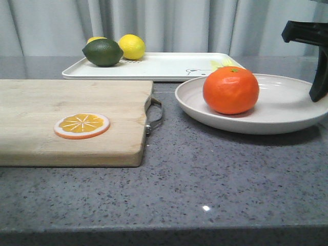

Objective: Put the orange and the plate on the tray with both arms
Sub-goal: 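Grasp the rim of the white plate with the right gripper, then lift the plate with the right gripper and move it onto the tray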

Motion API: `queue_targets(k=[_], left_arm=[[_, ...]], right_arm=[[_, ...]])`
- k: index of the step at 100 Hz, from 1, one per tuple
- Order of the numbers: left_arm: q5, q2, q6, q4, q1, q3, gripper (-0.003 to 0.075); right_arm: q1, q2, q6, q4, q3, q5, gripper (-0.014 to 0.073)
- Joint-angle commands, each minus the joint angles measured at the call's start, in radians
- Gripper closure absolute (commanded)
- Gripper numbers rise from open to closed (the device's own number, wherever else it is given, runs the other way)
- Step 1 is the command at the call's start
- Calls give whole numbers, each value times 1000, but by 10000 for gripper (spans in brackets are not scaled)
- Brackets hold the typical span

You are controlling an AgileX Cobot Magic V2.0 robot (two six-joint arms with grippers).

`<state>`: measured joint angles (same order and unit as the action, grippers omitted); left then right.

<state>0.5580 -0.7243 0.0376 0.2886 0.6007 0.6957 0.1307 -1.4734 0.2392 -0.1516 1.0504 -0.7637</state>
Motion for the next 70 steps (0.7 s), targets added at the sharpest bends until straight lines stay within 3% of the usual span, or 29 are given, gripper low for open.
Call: queue_targets(k=[1, 41, 70], left_arm=[[-68, 4, -6, 21, -1, 24, 739], [-70, 4, -6, 58, -1, 24, 739], [-70, 4, -6, 58, -1, 24, 739]], right_arm=[[-6, 44, -31, -35, 54, 37, 661], [-4, -117, -145, -234, 341, -10, 661], [0, -351, -152, -241, 703, -126, 661]])
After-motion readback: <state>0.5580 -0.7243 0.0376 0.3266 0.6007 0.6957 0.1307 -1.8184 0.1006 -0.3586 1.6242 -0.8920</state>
